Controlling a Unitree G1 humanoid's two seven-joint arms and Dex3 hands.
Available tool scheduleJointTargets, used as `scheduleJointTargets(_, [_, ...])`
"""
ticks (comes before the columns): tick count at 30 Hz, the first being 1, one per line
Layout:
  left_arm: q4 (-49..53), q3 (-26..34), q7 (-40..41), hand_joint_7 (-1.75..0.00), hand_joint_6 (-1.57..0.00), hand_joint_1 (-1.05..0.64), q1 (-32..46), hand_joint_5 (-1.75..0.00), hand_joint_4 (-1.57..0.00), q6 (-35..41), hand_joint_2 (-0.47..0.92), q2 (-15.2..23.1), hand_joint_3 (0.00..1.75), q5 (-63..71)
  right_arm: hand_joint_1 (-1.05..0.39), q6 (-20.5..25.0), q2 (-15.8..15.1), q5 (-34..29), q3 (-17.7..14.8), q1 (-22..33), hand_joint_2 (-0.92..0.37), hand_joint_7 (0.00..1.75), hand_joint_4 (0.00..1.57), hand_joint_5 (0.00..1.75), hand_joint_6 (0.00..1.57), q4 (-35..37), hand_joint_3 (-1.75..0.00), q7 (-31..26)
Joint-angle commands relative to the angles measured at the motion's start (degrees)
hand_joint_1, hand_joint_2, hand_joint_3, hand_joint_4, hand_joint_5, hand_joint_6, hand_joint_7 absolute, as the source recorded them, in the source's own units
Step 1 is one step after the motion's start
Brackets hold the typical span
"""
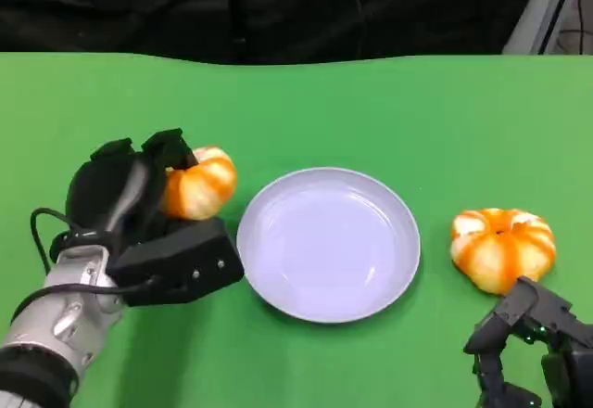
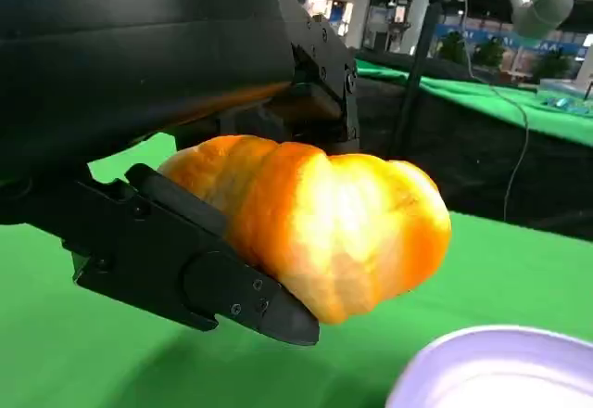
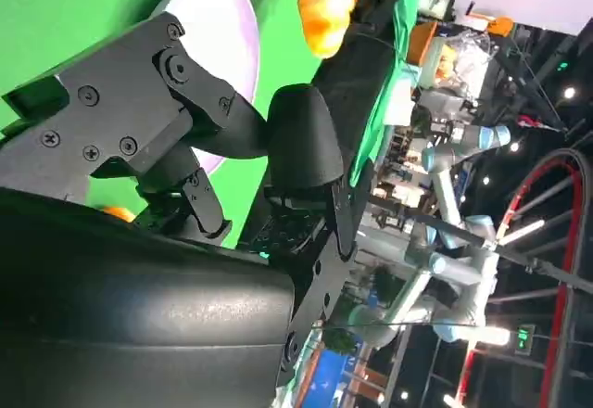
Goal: Grasp the bread from the table and place it into the plate.
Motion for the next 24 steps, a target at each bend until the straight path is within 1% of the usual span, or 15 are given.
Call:
scheduleJointTargets(1, [-2.2,-0.1,1.8,-1.74,-0.57,-0.08,-0.5,-1.75,-0.68,1.3,0.86,0.8,0.20,1.2,-0.14,0.4,-0.5,0.5,-0.4,0.5,-0.50,1.51,0.84,1.75,0.76,-0.7,-1.24,-0.1])
scheduleJointTargets(2, [-3.6,0.0,1.9,-1.74,-0.57,-0.08,-0.4,-1.75,-0.68,0.8,0.86,0.6,0.20,1.1,-0.14,0.0,-0.5,0.6,-0.3,0.3,-0.50,1.51,0.84,1.75,0.76,-0.4,-1.24,-0.1])
scheduleJointTargets(3, [-4.7,0.0,2.0,-1.72,-0.61,-0.08,-0.3,-1.75,-0.70,0.3,0.88,0.4,0.23,1.0,-0.13,-0.3,-0.4,0.7,-0.3,0.2,-0.50,1.51,0.85,1.75,0.76,-0.1,-1.24,-0.1])
scheduleJointTargets(6, [-7.5,-0.3,1.5,-1.67,-0.67,-0.11,0.3,-1.75,-0.70,-0.4,0.89,0.3,0.30,1.1,-0.13,-0.5,-0.6,0.4,-0.3,0.2,-0.50,1.51,0.85,1.75,0.76,-0.1,-1.25,-0.1])
scheduleJointTargets(10, [-8.3,-0.3,1.2,-1.65,-0.68,-0.11,0.6,-1.75,-0.70,-0.2,0.88,0.4,0.32,1.1,-0.13,-0.5,-0.6,0.3,-0.3,0.3,-0.50,1.51,0.84,1.75,0.76,-0.1,-1.26,-0.1])
scheduleJointTargets(12, [-9.8,-2.0,-0.3,-1.62,-0.68,-0.10,0.4,-1.75,-0.69,-1.1,0.86,-0.9,0.33,1.5,-0.12,-0.1,-0.3,0.1,-0.4,0.4,-0.49,1.51,0.84,1.75,0.76,-0.5,-1.26,-0.4])
scheduleJointTargets(15, [-11.2,-4.6,-1.6,-1.54,-0.70,-0.08,-0.1,-1.75,-0.67,-1.3,0.84,-2.4,0.32,3.0,-0.12,-0.2,-0.1,-0.2,-0.3,0.4,-0.50,1.51,0.84,1.75,0.76,-0.4,-1.25,-0.6])
scheduleJointTargets(17, [-11.2,-5.2,-1.3,-1.53,-0.71,-0.07,-0.2,-1.75,-0.67,-1.3,0.82,-2.9,0.31,3.6,-0.13,-0.5,-0.1,-0.3,-0.3,0.3,-0.50,1.51,0.84,1.75,0.75,-0.2,-1.24,-0.6])
scheduleJointTargets(18, [-11.7,-5.8,-2.4,-1.52,-0.72,-0.06,-0.2,-1.75,-0.67,-0.7,0.81,-3.5,0.30,3.8,-0.13,-0.3,0.0,-0.5,-0.4,0.4,-0.50,1.51,0.84,1.75,0.75,-0.4,-1.24,-0.7])
scheduleJointTargets(19, [-12.2,-6.1,-3.3,-1.46,-0.72,-0.10,-0.2,-1.75,-0.65,-0.3,0.83,-3.9,0.30,3.8,-0.13,-0.1,0.1,-0.7,-0.4,0.5,-0.50,1.51,0.84,1.75,0.75,-0.6,-1.24,-0.8])
scheduleJointTargets(22, [-12.5,-6.8,-4.3,-1.41,-0.73,-0.12,-0.4,-1.75,-0.63,-0.4,0.85,-4.6,0.29,4.3,-0.14,-0.2,0.1,-0.7,-0.2,0.5,-0.50,1.52,0.84,1.75,0.75,-0.6,-1.24,-0.9])
scheduleJointTargets(24, [-11.7,-7.6,-3.8,-1.29,-0.78,-0.13,-0.9,-1.73,-0.64,-1.3,0.87,-5.1,0.25,5.0,-0.14,-0.1,0.2,-0.7,-0.1,0.5,-0.50,1.52,0.84,1.75,0.75,-0.6,-1.24,-0.9])
